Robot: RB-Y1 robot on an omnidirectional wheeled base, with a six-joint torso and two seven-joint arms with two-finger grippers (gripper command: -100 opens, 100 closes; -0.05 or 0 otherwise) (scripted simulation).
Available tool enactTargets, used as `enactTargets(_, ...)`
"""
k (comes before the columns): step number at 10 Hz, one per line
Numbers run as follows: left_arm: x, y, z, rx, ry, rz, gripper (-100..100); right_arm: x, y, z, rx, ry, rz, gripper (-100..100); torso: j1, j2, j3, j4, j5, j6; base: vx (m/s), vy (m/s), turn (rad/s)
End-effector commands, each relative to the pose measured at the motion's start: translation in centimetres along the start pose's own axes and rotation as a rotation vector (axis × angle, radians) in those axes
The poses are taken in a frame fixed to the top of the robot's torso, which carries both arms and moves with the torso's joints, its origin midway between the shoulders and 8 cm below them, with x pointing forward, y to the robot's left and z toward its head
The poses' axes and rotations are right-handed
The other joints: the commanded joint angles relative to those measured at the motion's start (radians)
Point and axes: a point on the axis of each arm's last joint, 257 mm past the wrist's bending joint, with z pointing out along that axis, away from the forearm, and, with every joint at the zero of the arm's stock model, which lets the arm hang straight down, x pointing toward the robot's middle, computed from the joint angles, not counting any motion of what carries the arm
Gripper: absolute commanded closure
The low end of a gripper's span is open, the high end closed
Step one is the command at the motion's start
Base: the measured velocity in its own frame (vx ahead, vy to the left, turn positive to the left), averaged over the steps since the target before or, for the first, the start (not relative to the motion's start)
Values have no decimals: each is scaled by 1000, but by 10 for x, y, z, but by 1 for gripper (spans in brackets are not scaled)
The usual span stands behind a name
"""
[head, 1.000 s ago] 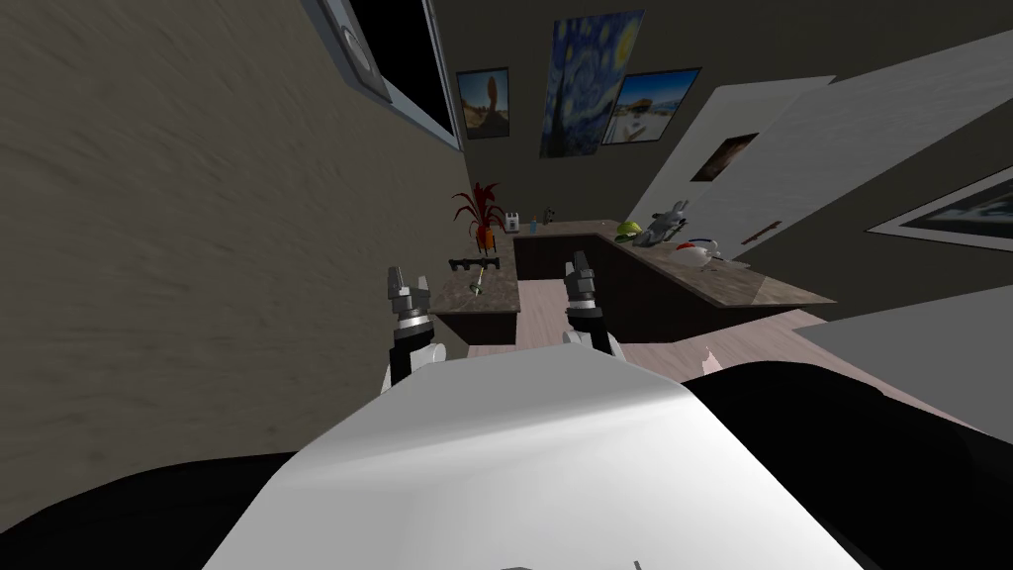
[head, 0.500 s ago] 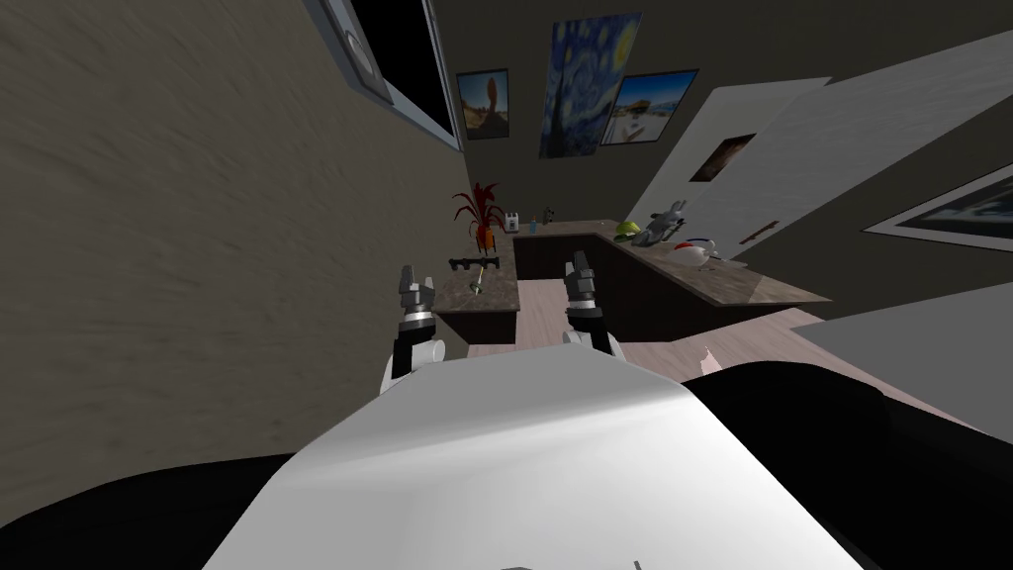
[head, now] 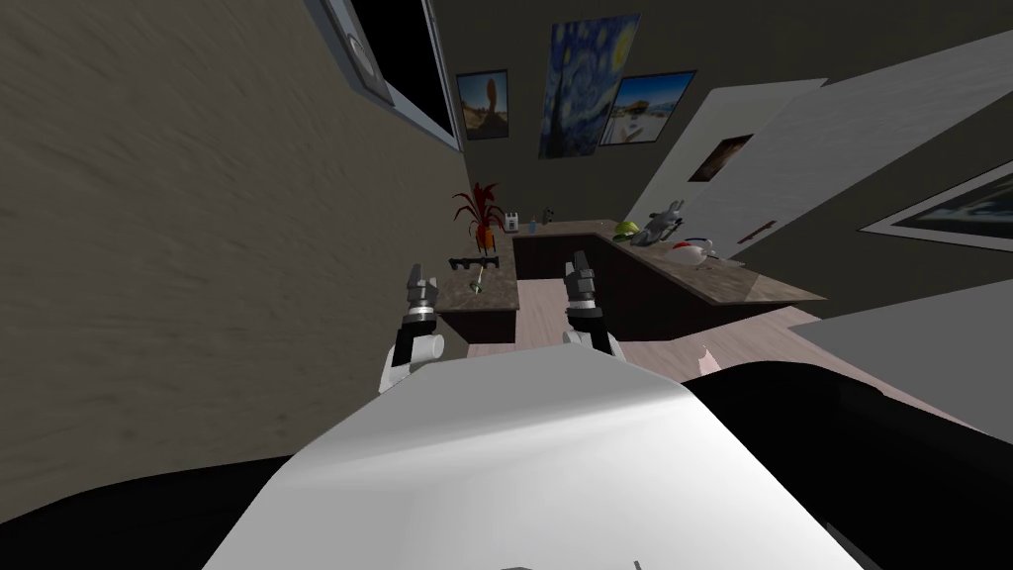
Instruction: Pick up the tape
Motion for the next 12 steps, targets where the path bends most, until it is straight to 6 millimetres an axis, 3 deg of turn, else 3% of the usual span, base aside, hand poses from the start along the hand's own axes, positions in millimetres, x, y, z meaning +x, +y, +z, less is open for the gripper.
enactTargets(1, 2, 12, 2, -45, 6, 10, -100, 0, 0, 0, 0, 0, 0, 0, 0, 0, 0, 0, 0, 0, -15, -2, -5)
enactTargets(12, 10, 75, 28, -278, 49, 108, -100, 0, 0, 0, 0, 0, 0, 0, 0, -1, 0, 0, 0, 0, -10, -3, -5)
